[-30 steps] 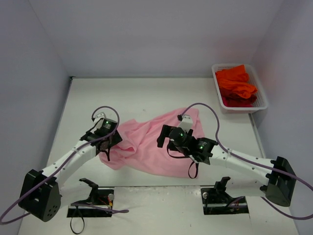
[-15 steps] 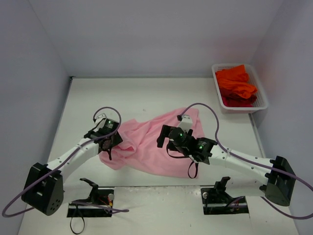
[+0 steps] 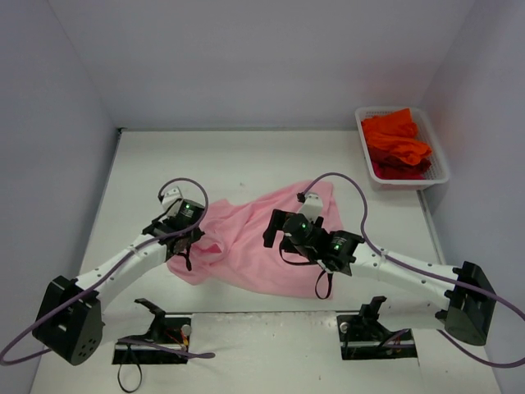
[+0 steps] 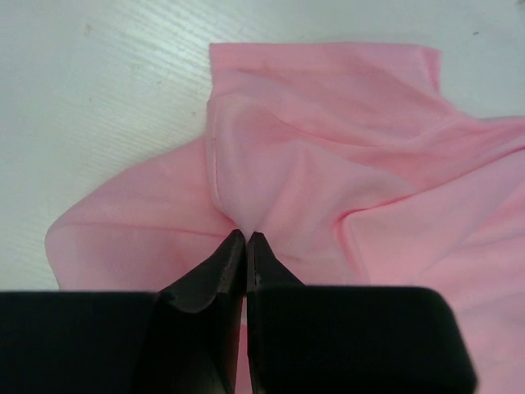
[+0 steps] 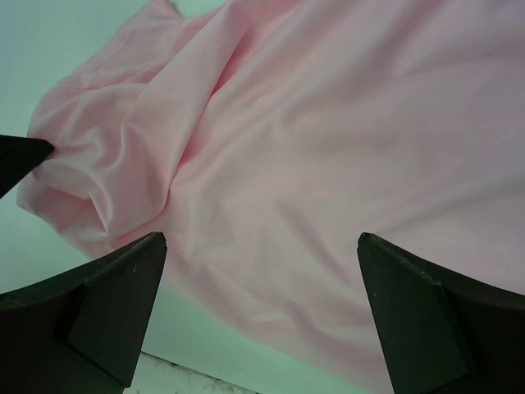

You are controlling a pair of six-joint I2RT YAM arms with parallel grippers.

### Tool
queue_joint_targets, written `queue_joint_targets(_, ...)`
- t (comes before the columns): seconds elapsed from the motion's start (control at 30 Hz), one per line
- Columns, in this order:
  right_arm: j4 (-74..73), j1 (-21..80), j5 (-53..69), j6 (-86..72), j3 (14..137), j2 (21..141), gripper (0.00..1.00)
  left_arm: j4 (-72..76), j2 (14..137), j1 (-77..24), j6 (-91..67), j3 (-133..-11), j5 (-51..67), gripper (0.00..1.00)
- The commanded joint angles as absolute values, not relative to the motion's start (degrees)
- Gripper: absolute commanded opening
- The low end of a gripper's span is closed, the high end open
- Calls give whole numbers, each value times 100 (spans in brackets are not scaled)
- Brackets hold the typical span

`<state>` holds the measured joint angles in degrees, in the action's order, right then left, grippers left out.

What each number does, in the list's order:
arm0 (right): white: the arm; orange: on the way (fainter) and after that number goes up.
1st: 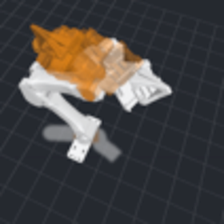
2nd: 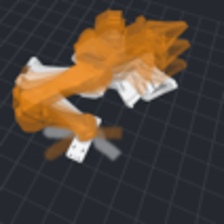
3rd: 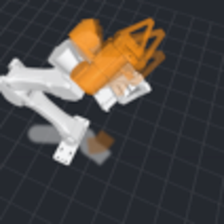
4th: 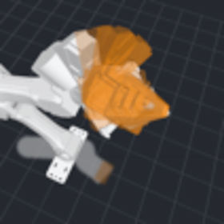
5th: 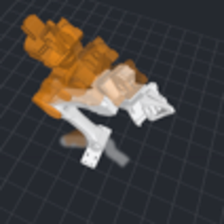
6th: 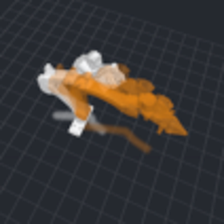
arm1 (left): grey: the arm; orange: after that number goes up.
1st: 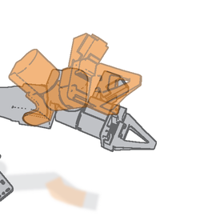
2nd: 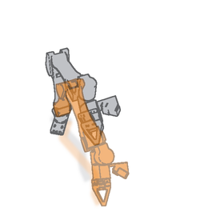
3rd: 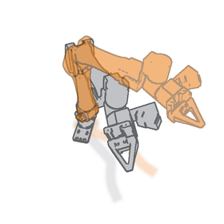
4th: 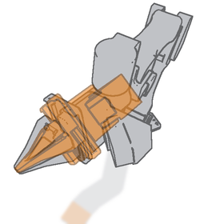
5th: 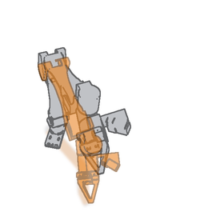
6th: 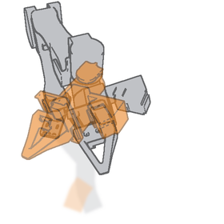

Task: Fold and stack the t-shirts
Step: Flatten the tshirt out

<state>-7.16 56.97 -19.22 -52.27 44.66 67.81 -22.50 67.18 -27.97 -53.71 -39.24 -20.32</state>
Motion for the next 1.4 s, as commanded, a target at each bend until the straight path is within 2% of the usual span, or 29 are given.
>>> queue_joint_targets(0.0,-642,5678,-2039,-5317,4518,6636,100,-1881,6416,-2979,-4985,-4437,-2654,0)
queue_joint_targets(0.73,-624,5669,-2039,-5326,4544,6715,100,-511,6583,-3085,-3147,-5414,-2083,0)
queue_joint_targets(1.37,-624,5669,-2083,-5291,4544,6706,100,-97,6714,-3076,-2083,-6249,-1486,0)
